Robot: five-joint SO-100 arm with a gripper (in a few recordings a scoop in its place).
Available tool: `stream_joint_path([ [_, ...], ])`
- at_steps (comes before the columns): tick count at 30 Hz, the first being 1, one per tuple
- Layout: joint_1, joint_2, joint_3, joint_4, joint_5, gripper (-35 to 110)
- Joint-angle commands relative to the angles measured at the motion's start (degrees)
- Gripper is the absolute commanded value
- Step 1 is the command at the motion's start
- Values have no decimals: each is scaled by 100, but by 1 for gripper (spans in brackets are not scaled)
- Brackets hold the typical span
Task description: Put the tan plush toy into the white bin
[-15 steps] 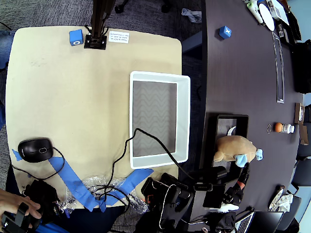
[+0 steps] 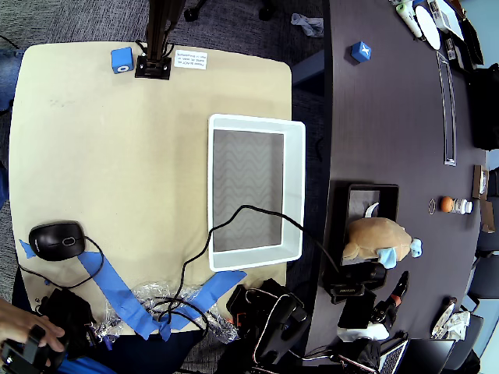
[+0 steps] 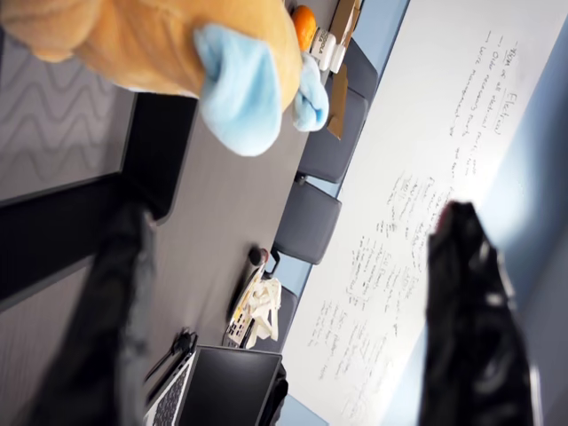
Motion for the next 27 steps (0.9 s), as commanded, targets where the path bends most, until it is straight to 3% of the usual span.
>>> stream_joint_path([
  [1, 44, 53, -264, 18, -9, 42],
  [27, -554, -141, -1503, 44, 220, 43],
])
